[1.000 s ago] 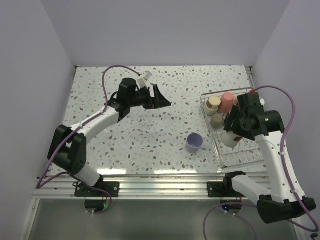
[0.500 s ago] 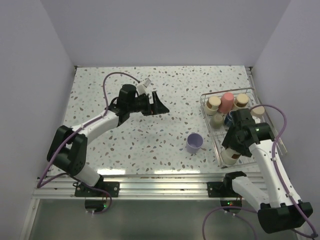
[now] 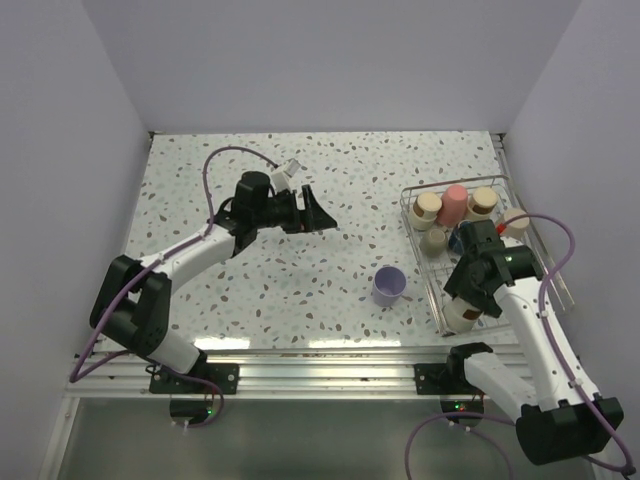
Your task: Load the cups into the dish rack
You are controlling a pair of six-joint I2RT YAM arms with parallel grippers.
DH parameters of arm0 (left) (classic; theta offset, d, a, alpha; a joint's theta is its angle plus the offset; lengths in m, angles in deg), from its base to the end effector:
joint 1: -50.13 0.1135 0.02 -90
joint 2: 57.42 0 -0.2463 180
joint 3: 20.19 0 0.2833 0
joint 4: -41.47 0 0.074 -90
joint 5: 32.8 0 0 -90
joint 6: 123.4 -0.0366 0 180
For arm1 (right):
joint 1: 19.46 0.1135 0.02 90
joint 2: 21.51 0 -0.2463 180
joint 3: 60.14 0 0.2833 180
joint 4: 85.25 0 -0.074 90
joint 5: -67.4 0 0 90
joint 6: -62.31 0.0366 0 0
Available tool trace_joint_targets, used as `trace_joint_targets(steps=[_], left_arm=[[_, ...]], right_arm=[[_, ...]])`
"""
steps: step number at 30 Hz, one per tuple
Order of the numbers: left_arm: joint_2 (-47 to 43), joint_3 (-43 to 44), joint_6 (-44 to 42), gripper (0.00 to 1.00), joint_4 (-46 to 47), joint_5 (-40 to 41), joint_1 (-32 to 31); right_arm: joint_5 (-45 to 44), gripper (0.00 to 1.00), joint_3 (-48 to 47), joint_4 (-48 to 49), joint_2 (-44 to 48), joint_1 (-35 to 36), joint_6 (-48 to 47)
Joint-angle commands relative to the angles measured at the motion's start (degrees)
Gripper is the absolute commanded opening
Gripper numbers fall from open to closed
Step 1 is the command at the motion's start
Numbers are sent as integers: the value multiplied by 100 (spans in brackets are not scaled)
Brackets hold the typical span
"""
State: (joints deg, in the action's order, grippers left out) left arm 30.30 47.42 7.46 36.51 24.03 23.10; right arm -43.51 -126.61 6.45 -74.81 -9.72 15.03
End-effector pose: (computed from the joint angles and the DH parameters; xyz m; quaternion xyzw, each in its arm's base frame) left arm 0.3214 -0.1864 0.2179 0.0547 0.8212 -0.4871 0.2923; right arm 0.1761 0.0170 0.2710 0.2993 0.9284 -0.1052 0.1937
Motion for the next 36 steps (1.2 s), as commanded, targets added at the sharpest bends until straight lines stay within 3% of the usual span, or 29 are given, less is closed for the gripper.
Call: trace_joint_targets(steps=[1,5,7,17,22,27,34,36], left_arm=[[-282,-62,-78,84,293,-6,-22],[-326,-88,-131,84,231,56,-39],[-361,-123,-157,84,231,91,-39],[-317,-168,-131,84,337,118,-40],[-264,-132,-157,84,346,117,-40],[-212,-106,-166,84,346,126,-31],[-151,-62,-193,84,354,126,-31],[-142,-44,-193,84,354,126,-39]], right_arm=[[-37,3,-16,-672,-286,28,342],[-440,6,-17,-602,-532,90,377],[-572,0,62,-575,-532,178,517],[-793,0,334,-172,-953,213,703],[-739,15,388,-22,-1288,266,667],[-687,60,405,22,-1297,292,632],[-608,86,326,22,-1253,301,562],[-573,87,274,31,-1253,301,536]])
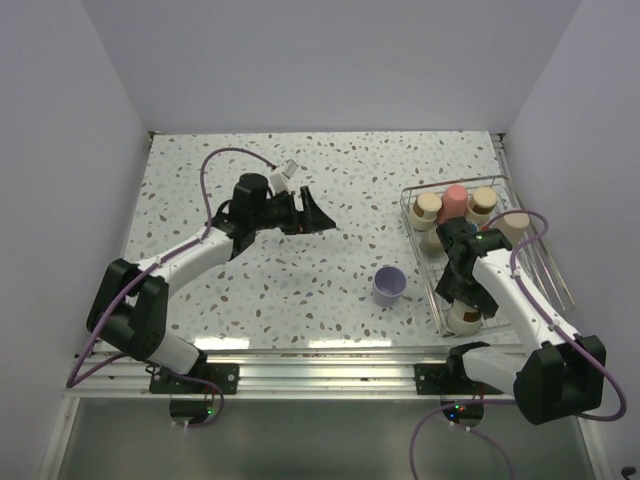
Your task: Load the cups into the dish rack
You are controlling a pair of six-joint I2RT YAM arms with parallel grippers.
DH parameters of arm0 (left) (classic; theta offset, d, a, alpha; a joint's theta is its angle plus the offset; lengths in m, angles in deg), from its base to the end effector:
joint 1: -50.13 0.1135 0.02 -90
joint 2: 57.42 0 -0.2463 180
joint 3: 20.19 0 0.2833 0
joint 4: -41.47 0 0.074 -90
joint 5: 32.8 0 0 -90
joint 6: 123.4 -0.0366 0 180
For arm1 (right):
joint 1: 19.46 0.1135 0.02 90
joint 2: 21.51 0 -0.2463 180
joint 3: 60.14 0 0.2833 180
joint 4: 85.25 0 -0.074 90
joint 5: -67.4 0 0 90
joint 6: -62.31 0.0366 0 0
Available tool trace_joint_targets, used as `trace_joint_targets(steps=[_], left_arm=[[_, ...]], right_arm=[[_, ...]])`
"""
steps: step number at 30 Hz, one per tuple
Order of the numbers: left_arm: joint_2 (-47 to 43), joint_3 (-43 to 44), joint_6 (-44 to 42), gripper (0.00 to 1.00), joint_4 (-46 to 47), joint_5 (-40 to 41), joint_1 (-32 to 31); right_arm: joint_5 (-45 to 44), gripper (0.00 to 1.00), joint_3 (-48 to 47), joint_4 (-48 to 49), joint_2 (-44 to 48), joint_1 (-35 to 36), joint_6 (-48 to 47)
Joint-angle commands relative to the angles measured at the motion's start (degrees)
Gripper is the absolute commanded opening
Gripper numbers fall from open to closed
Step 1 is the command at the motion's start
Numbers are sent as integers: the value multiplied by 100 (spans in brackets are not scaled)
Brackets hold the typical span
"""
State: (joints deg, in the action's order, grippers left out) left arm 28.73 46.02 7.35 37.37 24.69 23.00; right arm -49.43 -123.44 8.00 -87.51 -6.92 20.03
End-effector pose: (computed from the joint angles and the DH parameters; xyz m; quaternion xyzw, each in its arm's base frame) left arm 0.3164 -0.1842 0.2199 0.0558 0.8177 -0.4866 0.3025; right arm 0.2026 0.0281 0.2185 0.2950 0.9269 -0.1983 0.1205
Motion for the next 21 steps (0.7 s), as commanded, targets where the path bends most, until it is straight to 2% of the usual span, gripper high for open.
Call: trace_joint_targets(steps=[1,2,3,13,17,21], left_arm=[[33,96,-173,84,269,61,-29],[42,104,-173,84,278,52,-29],[42,113,-173,84,287,52,-29],[174,253,-225,84,208,69,-55],[306,543,-567,84,-301,245,-195],[490,1149,-1217,84,-1303,710,-721]], right_arm=[[29,88,-70,-133,17,12,18],[46,89,-105,-133,17,21,9],[64,98,-183,-150,25,30,-9],[20,98,-974,-633,254,65,-88],[-24,98,-1719,-941,298,65,-158],[-42,98,-2398,-1301,342,65,-246]])
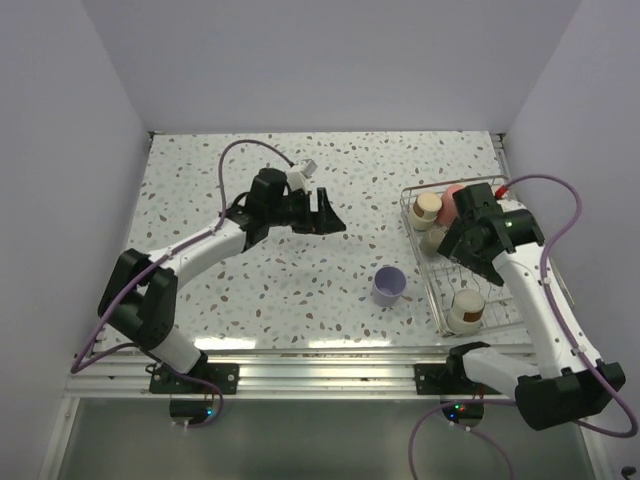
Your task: Load the cups into the dish rack
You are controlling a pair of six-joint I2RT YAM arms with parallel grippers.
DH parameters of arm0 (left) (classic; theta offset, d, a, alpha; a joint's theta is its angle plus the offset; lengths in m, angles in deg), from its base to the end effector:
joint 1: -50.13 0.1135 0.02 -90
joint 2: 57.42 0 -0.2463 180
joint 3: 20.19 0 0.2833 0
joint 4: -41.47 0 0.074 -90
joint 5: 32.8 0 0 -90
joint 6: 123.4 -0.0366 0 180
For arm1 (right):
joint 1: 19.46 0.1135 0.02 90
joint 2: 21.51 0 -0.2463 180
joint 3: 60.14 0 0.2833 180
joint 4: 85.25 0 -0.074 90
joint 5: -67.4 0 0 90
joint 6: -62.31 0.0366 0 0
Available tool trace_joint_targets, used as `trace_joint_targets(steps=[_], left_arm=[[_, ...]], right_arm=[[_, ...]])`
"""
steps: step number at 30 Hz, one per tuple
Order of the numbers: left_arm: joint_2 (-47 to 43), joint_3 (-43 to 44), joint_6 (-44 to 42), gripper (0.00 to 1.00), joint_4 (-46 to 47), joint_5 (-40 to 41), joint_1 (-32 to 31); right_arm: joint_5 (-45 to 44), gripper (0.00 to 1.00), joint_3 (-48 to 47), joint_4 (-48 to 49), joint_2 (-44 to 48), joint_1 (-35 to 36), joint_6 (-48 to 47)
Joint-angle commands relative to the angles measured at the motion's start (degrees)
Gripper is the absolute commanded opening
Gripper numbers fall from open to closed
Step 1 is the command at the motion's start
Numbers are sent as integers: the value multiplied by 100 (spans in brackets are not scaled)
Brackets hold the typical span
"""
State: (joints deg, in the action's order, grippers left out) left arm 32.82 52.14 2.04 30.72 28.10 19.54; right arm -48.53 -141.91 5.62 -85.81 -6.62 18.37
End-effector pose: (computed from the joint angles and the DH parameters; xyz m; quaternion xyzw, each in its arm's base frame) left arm 0.3212 -0.2105 0.2218 0.0928 0.8372 -0.4502 0.2963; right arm 0.2152 0.0326 0.3190 0.3093 0.9117 -0.1165 0.2441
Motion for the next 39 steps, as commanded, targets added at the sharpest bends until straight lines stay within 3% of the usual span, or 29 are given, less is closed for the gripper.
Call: trace_joint_targets(steps=[1,12,24,30,34,36,39], left_arm=[[125,625,-749,83,-762,431,-491],[933,1504,-1021,76,-1773,941,-1677],[2067,2586,-1004,72,-2309,1293,-2188],[2384,2894,-960,46,-2468,1346,-2346],[2376,2903,-899,13,-2468,1319,-2355],[2289,3016,-933,3,-2617,1477,-2346],[2122,3324,-1056,0,-2985,1776,-2311]], right_arm=[[-131,98,-665,-1081,215,34,-106],[247,98,-1484,-932,409,26,-414],[475,98,-1431,-774,602,34,-739],[458,98,-1484,-756,672,25,-915],[414,98,-1589,-721,655,34,-1029],[422,98,-1703,-677,646,25,-1064],[562,98,-1958,-511,646,26,-1117]])
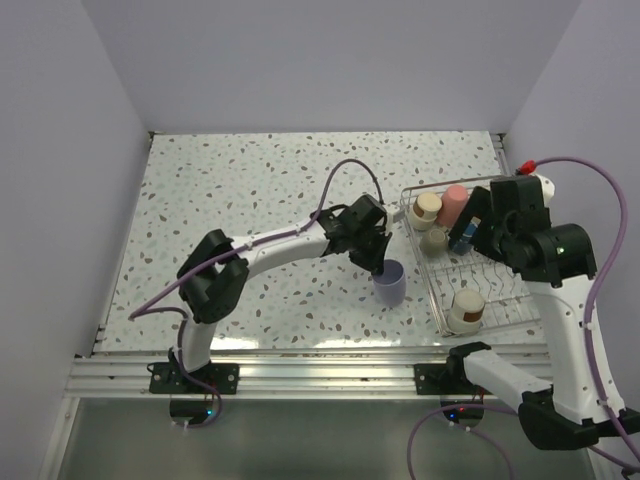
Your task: Load the cups into the dish rack
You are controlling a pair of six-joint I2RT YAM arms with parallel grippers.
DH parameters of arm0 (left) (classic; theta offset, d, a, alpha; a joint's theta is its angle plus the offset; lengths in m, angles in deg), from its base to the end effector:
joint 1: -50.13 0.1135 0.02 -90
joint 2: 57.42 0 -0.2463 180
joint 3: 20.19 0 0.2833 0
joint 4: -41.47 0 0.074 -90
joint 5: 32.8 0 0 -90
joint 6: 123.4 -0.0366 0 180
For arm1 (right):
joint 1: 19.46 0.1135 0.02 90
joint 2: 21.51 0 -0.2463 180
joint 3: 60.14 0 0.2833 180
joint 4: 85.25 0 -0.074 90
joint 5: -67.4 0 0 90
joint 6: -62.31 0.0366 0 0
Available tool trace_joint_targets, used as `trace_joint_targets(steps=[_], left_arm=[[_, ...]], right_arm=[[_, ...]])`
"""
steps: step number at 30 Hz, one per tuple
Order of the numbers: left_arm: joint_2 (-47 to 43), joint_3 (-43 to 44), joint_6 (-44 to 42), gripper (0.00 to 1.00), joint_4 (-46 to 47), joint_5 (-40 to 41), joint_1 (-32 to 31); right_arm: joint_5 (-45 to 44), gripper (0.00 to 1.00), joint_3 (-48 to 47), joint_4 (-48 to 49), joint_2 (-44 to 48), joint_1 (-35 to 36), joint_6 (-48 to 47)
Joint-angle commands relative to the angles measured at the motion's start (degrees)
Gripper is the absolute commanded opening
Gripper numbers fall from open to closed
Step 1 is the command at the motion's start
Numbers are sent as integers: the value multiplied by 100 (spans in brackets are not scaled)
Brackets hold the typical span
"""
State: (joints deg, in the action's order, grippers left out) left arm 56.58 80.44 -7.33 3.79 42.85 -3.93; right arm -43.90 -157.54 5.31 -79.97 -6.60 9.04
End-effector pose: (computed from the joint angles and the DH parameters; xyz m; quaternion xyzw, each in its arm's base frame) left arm 0.2654 -0.3815 0.1879 0.2666 0.8976 -0.3030 0.1774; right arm 0.1787 0.0272 0.4181 0.2524 0.8921 -0.0186 0.3744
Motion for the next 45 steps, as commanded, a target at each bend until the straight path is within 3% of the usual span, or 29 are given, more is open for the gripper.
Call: trace_joint_targets(steps=[1,5,7,10,11,12,13,17,20,23,34,45], left_arm=[[-316,651,-137,0,-415,327,80],[-825,714,73,0,-155,-31,657],[-1290,487,521,0,310,-672,1027],[-1985,-249,1618,0,1925,-1665,1827],[-2152,-575,2056,0,3505,-2251,2247],[-2397,-900,3105,0,4399,-2491,2434],[-2460,-1443,4151,0,6036,-2737,2740],[-2251,-1905,5765,0,8453,-2916,3085],[-2048,-1906,6234,0,9405,-2846,3069],[-1899,-1932,6674,0,9900,-2775,3051],[-1732,-1976,6596,0,9823,-2687,2876],[-1468,-1563,6324,0,9498,-2564,2612]], right_arm=[[265,98,-535,-401,54,32,-210],[1441,98,-843,231,-113,32,-237],[2083,98,-1001,749,-288,32,-79],[2902,98,-1029,1662,-272,23,579],[3095,98,-863,2013,-228,15,781],[3445,98,-757,2722,-184,23,1192],[3770,98,-530,3355,-149,15,1614],[4282,98,120,4701,-210,23,2363],[4607,98,604,5547,-263,32,3075],[4845,98,931,6768,-315,32,3612],[5065,98,1265,8274,-535,41,4527],[5188,98,932,8047,-711,251,4484]])
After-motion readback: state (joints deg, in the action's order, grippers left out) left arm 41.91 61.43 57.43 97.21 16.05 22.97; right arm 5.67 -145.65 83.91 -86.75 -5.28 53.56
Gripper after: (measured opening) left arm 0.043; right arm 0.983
